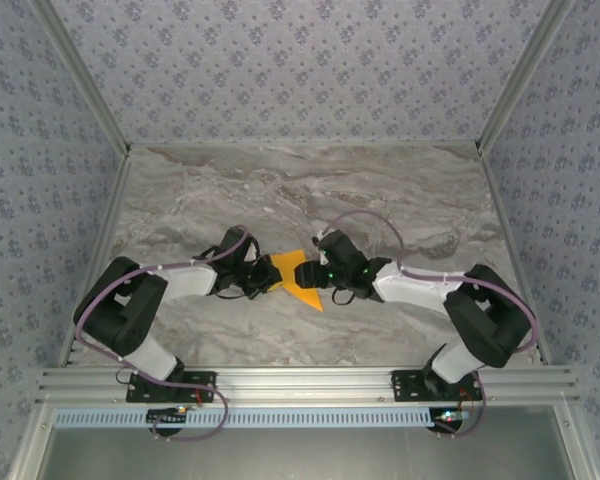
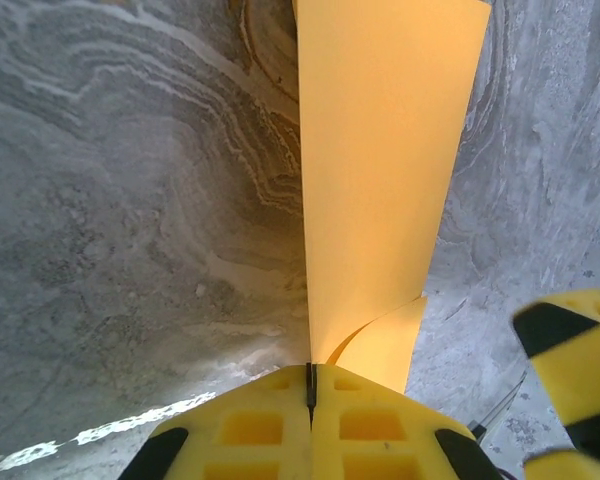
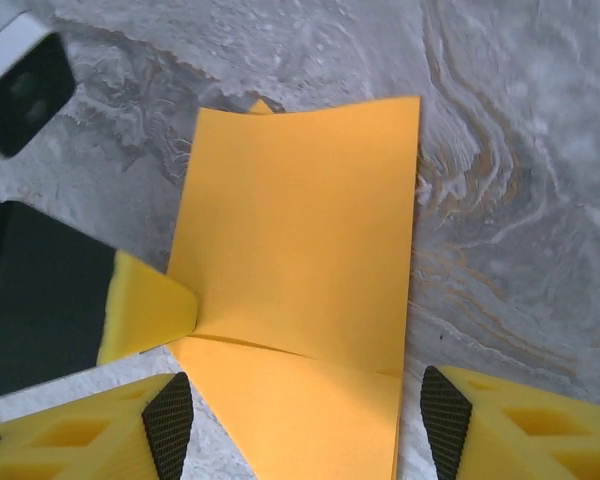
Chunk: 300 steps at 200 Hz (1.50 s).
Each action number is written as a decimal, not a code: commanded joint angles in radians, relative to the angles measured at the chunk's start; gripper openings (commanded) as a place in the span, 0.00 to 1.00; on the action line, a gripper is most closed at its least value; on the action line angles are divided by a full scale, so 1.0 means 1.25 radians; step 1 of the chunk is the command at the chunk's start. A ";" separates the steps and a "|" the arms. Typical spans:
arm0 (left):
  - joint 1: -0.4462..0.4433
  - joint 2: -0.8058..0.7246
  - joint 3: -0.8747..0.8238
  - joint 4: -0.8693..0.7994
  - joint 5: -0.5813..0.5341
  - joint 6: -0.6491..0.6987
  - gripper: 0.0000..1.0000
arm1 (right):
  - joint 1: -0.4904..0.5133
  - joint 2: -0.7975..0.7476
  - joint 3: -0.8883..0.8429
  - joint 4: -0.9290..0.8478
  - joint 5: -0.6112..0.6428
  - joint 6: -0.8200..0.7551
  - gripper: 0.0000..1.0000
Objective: Fold a paper plane with a square sheet of paper (pick it up from the middle)
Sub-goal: Fold the wing for the fifth time at the center of the table.
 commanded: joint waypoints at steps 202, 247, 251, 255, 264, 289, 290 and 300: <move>-0.011 -0.076 0.067 -0.053 0.020 -0.069 0.03 | 0.263 0.156 -0.126 0.398 0.521 -0.544 0.45; -0.011 -0.080 0.067 -0.060 0.021 -0.066 0.03 | 0.248 0.169 -0.118 0.403 0.498 -0.562 0.34; -0.012 -0.080 0.067 -0.061 0.021 -0.065 0.03 | 0.247 0.169 -0.117 0.400 0.496 -0.562 0.32; -0.011 -0.080 0.067 -0.062 0.022 -0.064 0.04 | 0.246 0.168 -0.117 0.399 0.494 -0.561 0.30; -0.011 -0.082 0.069 -0.066 0.021 -0.062 0.04 | 0.245 0.165 -0.114 0.391 0.486 -0.557 0.27; 0.004 -0.093 0.075 -0.091 0.019 -0.042 0.10 | 0.233 0.153 -0.109 0.362 0.438 -0.533 0.16; 0.005 -0.093 0.075 -0.092 0.019 -0.041 0.10 | 0.232 0.152 -0.109 0.362 0.435 -0.531 0.15; 0.019 -0.103 0.077 -0.107 0.019 -0.030 0.17 | 0.223 0.143 -0.112 0.353 0.407 -0.513 0.12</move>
